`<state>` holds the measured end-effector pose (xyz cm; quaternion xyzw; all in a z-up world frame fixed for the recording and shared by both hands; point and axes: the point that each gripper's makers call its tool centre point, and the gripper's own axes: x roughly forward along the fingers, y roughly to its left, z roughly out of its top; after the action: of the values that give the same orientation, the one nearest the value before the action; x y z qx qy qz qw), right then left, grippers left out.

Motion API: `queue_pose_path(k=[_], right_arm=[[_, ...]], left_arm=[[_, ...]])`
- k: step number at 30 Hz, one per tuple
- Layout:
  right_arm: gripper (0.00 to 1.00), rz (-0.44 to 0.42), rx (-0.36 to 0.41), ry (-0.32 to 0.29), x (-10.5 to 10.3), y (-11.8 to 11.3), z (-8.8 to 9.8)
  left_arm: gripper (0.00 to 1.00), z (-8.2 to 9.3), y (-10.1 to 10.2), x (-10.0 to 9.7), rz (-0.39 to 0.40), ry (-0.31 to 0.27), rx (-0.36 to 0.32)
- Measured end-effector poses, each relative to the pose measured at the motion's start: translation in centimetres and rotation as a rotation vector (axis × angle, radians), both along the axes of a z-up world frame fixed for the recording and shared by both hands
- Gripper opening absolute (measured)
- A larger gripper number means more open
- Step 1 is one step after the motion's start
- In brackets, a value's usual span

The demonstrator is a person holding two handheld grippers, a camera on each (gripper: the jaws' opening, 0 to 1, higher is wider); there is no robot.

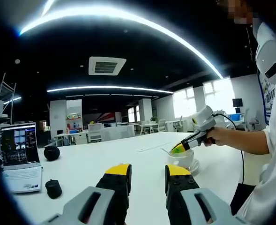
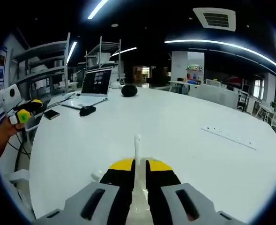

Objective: Tidy tabletop coffee trays, cups and spoons，present forward

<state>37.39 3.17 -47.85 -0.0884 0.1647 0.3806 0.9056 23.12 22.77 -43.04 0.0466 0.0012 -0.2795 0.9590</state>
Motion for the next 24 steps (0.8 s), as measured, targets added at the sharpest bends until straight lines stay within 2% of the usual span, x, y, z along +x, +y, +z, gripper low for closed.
queue_pose_path(k=[7,10,13,15,18,24], right_arm=[[0.15,-0.036,0.065,-0.063,0.6,-2.4,3.2],[0.15,-0.074,0.117,-0.131,0.8,-3.8,5.4],[0.15,-0.099,0.152,-0.145,0.6,-5.4,6.8],[0.15,-0.125,0.169,-0.18,0.3,-6.5,8.0],[0.15,-0.17,0.193,-0.21,0.0,-8.2,9.2],[0.15,-0.205,0.207,-0.226,-0.9,-10.5,10.1]], left_arm=[[0.3,0.0,-0.1,-0.1,-0.001,0.004,0.011],[0.3,0.2,-0.2,-0.2,-0.004,0.003,0.013],[0.3,0.1,-0.2,-0.2,-0.005,0.006,0.02],[0.31,0.0,-0.2,-0.2,-0.005,0.009,0.023],[0.31,0.0,-0.2,-0.3,-0.006,0.011,0.029],[0.31,0.0,-0.1,-0.1,-0.002,0.014,0.03]])
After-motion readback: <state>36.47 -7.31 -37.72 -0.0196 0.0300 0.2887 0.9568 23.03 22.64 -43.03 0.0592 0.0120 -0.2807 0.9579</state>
